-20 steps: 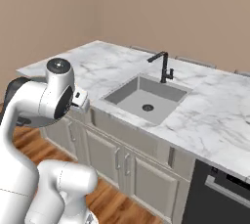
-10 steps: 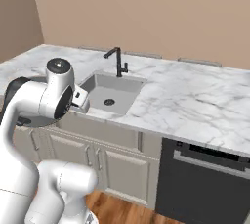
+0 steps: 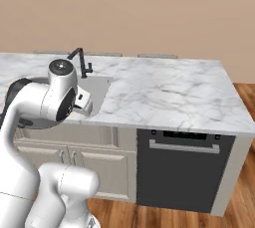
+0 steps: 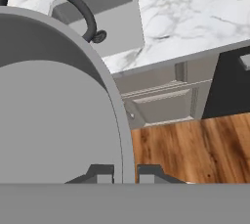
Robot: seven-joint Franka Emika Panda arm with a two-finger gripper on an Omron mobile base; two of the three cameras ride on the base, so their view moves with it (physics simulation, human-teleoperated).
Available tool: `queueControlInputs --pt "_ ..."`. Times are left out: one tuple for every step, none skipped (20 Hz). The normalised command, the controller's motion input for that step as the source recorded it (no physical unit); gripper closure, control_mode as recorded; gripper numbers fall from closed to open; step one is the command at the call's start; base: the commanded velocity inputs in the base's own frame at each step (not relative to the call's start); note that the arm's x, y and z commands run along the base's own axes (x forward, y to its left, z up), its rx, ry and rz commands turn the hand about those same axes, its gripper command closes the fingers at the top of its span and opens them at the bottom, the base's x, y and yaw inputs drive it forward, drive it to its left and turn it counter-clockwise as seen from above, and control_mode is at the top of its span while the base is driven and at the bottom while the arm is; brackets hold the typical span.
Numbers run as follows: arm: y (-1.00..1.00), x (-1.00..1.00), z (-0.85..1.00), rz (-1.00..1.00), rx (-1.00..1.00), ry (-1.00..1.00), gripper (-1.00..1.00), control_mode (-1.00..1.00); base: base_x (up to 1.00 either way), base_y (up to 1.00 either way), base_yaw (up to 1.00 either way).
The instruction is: Move the pot and pan from the stove into the sink.
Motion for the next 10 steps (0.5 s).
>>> queueControlInputs --pt "0.0 0.0 0.0 0.0 0.0 0.0 1.0 1.0 -0.16 -0.12 -0.09" --pt "0.0 0.0 0.0 0.0 0.0 0.0 1.0 1.0 -0.1 -0.06 -0.01" --pt "0.0 0.0 0.0 0.0 0.0 0.0 1.0 1.0 -0.09 -0.03 0.0" --pt "0.0 0.0 0.0 0.0 0.0 0.0 1.0 1.0 -0.09 -0.03 0.0" --pt "0.0 0.0 0.0 0.0 0.0 0.0 1.0 1.0 -0.05 0.0 0.0" --pt "0.0 0.0 0.0 0.0 0.0 0.0 1.0 1.0 -0.08 0.12 0.0" --pt "0.0 0.0 0.0 0.0 0.0 0.0 1.0 1.0 -0.1 0.26 0.0" --pt "0.0 0.0 0.0 0.0 0.0 0.0 1.0 1.0 -0.14 0.39 0.01" --pt "0.0 0.0 0.0 0.0 0.0 0.0 1.0 1.0 -0.17 0.47 0.03" --pt "0.0 0.0 0.0 0.0 0.0 0.0 1.0 1.0 -0.16 0.55 0.03"
